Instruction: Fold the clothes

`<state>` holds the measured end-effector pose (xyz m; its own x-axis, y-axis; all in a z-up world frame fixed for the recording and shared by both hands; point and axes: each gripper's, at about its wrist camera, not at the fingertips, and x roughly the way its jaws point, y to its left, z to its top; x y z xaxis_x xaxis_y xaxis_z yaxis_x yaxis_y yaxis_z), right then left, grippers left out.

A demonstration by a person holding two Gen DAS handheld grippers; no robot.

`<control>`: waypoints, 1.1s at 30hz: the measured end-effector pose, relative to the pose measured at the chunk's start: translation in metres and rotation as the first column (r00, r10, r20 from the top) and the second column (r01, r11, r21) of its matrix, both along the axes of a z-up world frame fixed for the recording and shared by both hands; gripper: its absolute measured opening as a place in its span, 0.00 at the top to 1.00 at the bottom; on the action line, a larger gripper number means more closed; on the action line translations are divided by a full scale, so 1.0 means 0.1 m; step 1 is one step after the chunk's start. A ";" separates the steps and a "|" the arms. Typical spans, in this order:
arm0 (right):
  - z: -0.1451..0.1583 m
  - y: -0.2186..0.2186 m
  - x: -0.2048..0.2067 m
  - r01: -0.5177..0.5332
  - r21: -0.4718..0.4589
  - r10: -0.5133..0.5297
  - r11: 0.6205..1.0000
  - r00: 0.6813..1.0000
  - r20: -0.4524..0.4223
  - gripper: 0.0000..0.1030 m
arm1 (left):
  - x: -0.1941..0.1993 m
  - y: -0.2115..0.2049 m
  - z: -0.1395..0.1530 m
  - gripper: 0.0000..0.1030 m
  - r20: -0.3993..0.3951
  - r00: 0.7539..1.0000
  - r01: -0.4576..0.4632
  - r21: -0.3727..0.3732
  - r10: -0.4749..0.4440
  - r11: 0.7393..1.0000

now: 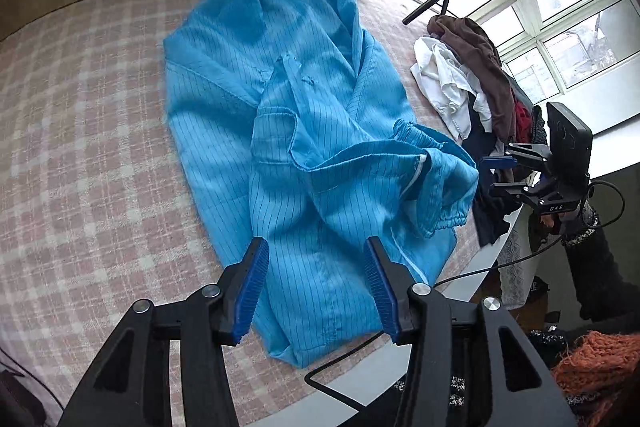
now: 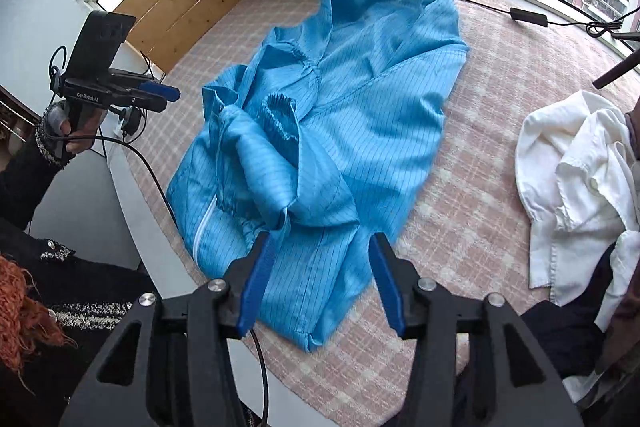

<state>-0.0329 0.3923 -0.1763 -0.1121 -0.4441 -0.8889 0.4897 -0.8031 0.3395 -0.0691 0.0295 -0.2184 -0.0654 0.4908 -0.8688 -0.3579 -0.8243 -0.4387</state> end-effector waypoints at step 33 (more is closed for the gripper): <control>-0.54 -0.10 -0.51 0.059 -0.208 -0.037 0.976 0.994 0.107 0.43 | -0.32 0.13 -0.55 0.92 0.031 0.998 0.050 0.010 -0.050 0.999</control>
